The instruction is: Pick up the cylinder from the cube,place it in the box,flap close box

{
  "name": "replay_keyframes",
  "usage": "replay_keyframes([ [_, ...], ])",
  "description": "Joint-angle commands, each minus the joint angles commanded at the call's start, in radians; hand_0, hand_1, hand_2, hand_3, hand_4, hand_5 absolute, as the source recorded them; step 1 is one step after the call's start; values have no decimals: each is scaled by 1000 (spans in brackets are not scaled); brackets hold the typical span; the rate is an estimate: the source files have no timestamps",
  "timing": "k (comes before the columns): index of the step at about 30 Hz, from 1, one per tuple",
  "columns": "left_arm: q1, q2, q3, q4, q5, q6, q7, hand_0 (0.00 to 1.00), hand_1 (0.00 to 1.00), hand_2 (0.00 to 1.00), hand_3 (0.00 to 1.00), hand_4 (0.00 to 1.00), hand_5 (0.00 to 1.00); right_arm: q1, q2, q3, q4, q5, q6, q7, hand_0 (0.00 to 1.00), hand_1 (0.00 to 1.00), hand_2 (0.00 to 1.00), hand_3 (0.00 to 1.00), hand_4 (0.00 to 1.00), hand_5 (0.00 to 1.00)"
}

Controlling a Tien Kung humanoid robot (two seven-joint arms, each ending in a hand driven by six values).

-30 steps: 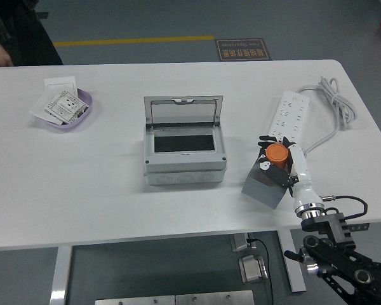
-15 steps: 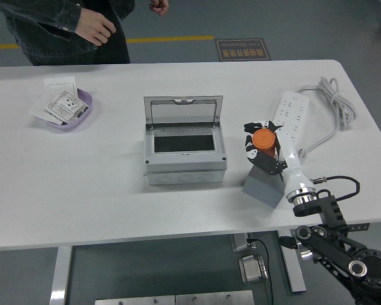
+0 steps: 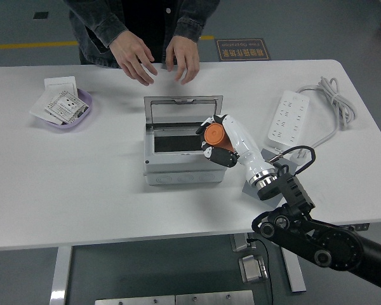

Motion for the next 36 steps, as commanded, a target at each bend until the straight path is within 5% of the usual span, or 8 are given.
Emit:
replay_keyframes([
  [2, 0, 1, -2, 0, 3, 1, 1, 598, 629, 562, 583, 488, 323, 46, 23, -36, -37, -22, 2, -29, 290, 265, 428, 339, 142, 2],
  [3, 0, 1, -3, 0, 4, 1, 1, 594, 631, 563, 584, 489, 332, 64, 31, -50, -52, -25, 4, -38, 56, 155, 336, 292, 122, 2],
  [16, -2, 6, -8, 0, 17, 1, 4, 594, 634, 563, 584, 490, 333, 260, 125, -214, -236, 11, 43, -79, 25, 129, 330, 281, 111, 2],
  [27, -3, 6, -19, 0, 35, 0, 6, 594, 634, 563, 583, 490, 335, 349, 140, -347, -306, 32, 79, -92, 35, 134, 333, 288, 105, 2],
  [36, -7, 3, -15, 0, 36, -1, 6, 594, 635, 563, 583, 491, 335, 381, 143, -340, -325, 11, 162, -94, 40, 133, 334, 297, 101, 2],
])
